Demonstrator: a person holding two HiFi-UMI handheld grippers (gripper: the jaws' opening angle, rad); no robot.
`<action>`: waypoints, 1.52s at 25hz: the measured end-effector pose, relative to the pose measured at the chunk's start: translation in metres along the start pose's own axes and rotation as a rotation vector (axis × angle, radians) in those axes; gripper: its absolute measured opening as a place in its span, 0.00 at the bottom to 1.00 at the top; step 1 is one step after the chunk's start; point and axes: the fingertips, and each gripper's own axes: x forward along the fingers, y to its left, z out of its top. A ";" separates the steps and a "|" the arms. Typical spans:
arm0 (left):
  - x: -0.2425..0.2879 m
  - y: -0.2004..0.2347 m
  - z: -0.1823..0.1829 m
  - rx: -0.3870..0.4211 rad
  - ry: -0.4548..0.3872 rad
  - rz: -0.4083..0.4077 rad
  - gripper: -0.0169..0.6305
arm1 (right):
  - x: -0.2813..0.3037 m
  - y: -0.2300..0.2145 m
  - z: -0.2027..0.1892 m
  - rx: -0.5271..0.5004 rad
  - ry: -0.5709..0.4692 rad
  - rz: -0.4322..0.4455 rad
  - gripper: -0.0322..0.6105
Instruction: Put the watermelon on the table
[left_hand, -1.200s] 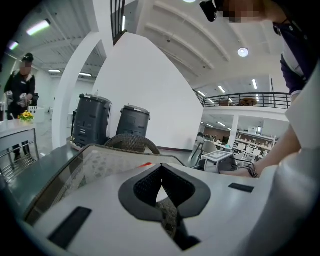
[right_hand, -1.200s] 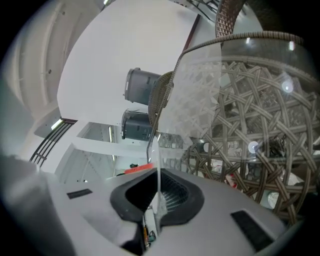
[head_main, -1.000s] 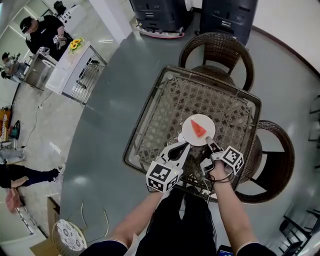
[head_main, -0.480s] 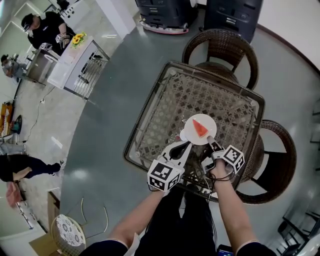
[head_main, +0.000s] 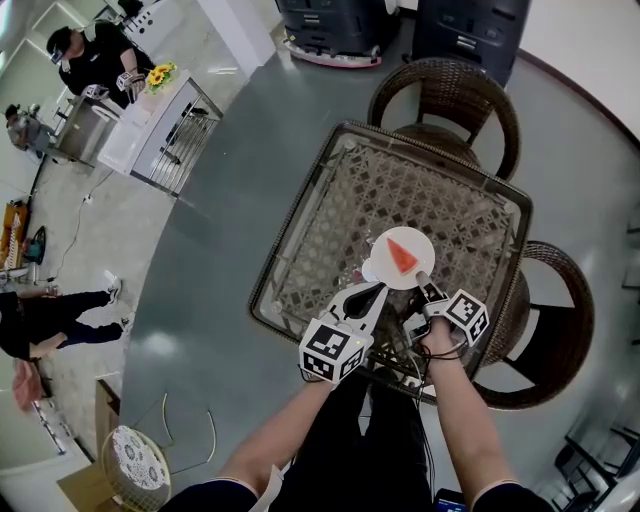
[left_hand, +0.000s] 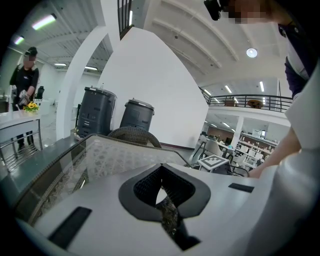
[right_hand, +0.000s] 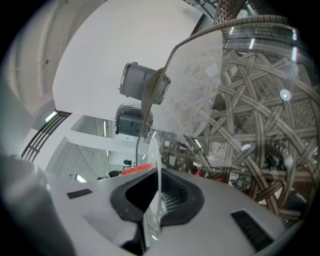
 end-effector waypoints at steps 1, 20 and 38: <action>0.000 -0.001 -0.001 -0.001 0.001 0.000 0.03 | 0.001 -0.001 0.000 0.004 -0.003 0.000 0.07; -0.008 0.006 -0.005 -0.013 0.023 0.003 0.03 | 0.007 -0.006 0.001 -0.275 -0.018 -0.225 0.10; -0.008 0.004 -0.008 -0.023 0.032 -0.012 0.03 | 0.005 -0.002 0.000 -0.658 0.012 -0.379 0.18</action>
